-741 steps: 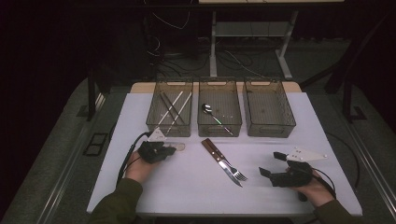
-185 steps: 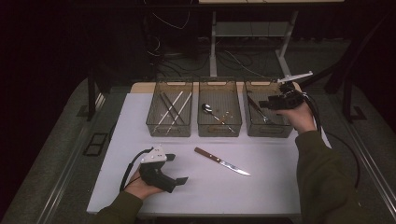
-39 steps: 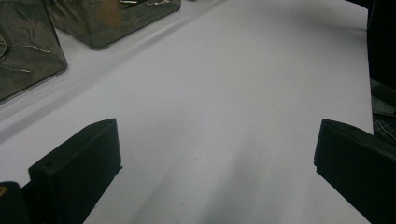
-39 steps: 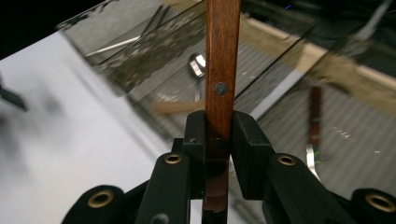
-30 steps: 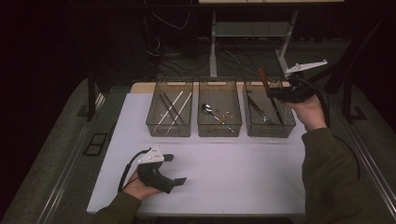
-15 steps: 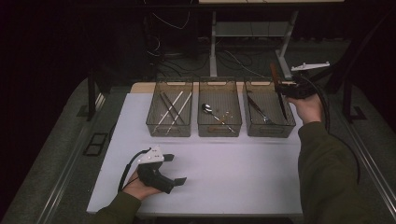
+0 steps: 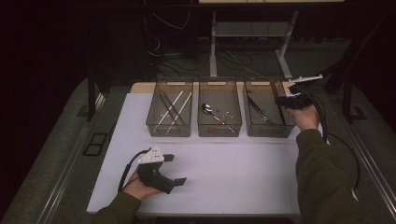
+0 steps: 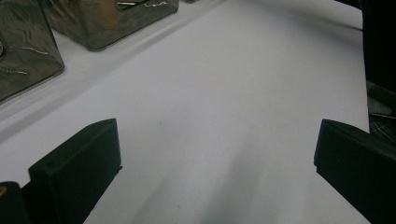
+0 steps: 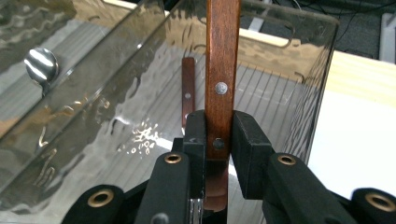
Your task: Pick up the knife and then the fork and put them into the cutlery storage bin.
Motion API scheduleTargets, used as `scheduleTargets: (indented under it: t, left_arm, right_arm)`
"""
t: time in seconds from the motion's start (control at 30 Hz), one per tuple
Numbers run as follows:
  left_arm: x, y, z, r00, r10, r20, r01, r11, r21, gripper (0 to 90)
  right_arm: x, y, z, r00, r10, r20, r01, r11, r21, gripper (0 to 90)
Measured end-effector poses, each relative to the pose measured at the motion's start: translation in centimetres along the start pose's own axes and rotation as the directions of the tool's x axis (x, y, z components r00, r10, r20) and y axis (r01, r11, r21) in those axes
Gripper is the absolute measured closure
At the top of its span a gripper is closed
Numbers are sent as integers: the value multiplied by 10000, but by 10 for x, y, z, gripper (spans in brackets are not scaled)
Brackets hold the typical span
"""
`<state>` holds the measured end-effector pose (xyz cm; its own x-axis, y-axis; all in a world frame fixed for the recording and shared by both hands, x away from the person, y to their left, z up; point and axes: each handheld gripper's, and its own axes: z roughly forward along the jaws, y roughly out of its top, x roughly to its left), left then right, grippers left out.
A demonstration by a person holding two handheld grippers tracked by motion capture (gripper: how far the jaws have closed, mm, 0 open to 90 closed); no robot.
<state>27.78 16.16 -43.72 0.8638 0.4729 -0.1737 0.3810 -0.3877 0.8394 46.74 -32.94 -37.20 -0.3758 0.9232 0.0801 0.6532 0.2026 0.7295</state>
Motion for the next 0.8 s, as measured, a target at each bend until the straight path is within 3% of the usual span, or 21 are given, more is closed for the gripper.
scheduleTargets:
  t: [0.27, 0.43, 0.57, 0.8]
  left_arm:
    - [0, 0, 0, 10000, 23, 19, -23, 10000, 12, 0]
    - [0, 0, 0, 10000, 35, 29, -35, 10000, 36, 0]
    - [0, 0, 0, 10000, 41, 50, -41, 10000, 56, 0]
    - [0, 0, 0, 10000, 41, 47, -41, 10000, 23, 0]
  right_arm:
    - [1, -4, 10, 9999, 111, 105, -116, 9985, 528, 766]
    - [2, -5, 19, 9989, 117, 456, -164, 9945, 1038, 764]
    - [4, -6, 25, 9972, 137, 741, -222, 9931, 1152, 749]
    - [3, -6, 22, 9977, 297, 609, -355, 9946, 971, 551]
